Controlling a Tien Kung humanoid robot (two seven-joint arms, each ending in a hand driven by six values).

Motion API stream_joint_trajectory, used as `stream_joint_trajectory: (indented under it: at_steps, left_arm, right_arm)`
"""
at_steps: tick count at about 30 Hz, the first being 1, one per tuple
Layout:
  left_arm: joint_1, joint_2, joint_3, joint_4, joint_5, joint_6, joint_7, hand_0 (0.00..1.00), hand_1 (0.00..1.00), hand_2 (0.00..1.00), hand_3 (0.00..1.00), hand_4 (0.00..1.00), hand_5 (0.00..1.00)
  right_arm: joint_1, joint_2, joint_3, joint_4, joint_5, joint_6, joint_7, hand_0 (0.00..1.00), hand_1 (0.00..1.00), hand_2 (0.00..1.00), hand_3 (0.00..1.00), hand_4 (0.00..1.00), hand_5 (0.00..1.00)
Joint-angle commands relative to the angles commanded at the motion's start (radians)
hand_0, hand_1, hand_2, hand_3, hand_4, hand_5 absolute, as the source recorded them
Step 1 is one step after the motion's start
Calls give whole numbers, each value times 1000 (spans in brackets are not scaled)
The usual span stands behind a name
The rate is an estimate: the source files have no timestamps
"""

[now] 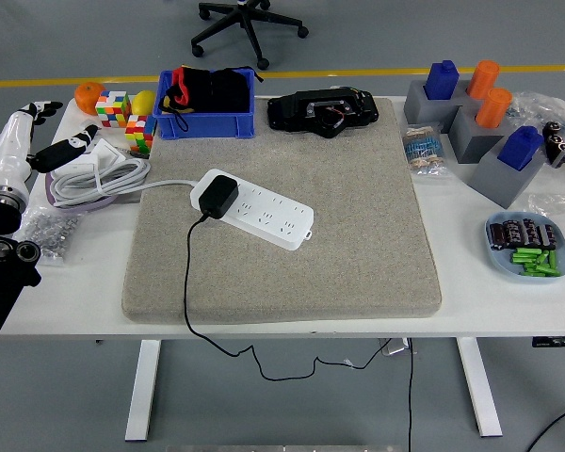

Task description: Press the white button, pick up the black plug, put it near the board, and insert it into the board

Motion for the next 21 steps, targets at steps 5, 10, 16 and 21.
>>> stream_joint_trajectory:
  at_steps: [5,10,16,21]
  left_arm:
    - [0,0,1,0,-1,-1,0,876,880,850,799,838,468]
    - [1,0,1,-3,-1,0,-2,876,880,851,800,836,464]
    - [1,-1,2,-6,-2,0,-4,876,879,851,797,833,456]
    - [-1,-1,4,-6,-2,-2,-5,876,879,851,798,833,451]
  right_arm:
    - [0,-2,-4,0,1,0,0,687,614,623,567,655,244]
    - [-2,-4,-6,0,1,0,0,687,614,623,567,655,247]
    - [-3,-6,-7,0,1,0,0,688,614,623,567,655,249]
    - [-4,-4,-5,0,1,0,0,688,614,623,568,655,249]
